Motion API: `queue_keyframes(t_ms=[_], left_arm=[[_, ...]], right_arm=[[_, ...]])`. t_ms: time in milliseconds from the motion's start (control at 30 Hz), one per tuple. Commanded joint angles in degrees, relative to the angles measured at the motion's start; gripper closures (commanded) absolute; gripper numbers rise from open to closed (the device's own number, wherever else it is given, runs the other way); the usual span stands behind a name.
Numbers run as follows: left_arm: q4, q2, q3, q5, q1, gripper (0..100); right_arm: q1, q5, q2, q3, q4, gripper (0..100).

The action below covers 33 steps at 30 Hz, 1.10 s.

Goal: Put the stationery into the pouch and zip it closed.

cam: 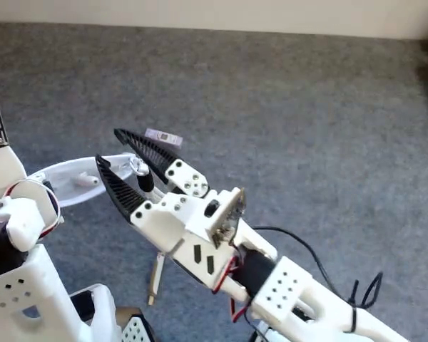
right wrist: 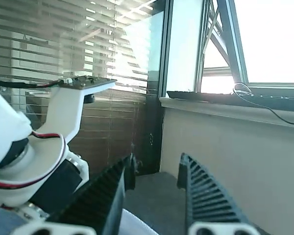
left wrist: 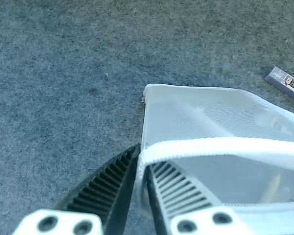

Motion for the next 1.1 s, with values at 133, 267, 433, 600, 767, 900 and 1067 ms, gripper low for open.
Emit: queue_keyframes(t_ms=[133,267,433,600,767,900,1067], left_arm=[[-0.18,0.48,-0.13,-0.62,0.4,99],[-0.26,0.57,-0.13,-0.62,0.4,99],[-0.26,0.66,-0.13,-0.62,0.4,99],[-0.26,0.66,-0.13,-0.62,0.4,99],[-0.26,0.66,-0.13,-0.62,0.4,99],[-0.35,0.57,0.48,-0.62,0.4,99],[-0.35,0.57,0.48,-0.62,0.4,99]], right_arm=[[0.92,-0.35,-10.42,-1.19,12.18,86.1],[2.51,-0.18,-12.35,-1.19,17.27,86.1],[9.8,-0.18,-13.85,-1.27,24.92,85.8],[15.34,-0.18,-16.13,-1.27,37.41,85.8],[18.95,-0.18,-17.71,-1.27,50.86,85.8],[21.49,-0.18,-17.45,-1.19,58.86,85.8],[22.2,-0.09,-17.36,-1.19,65.36,85.8]])
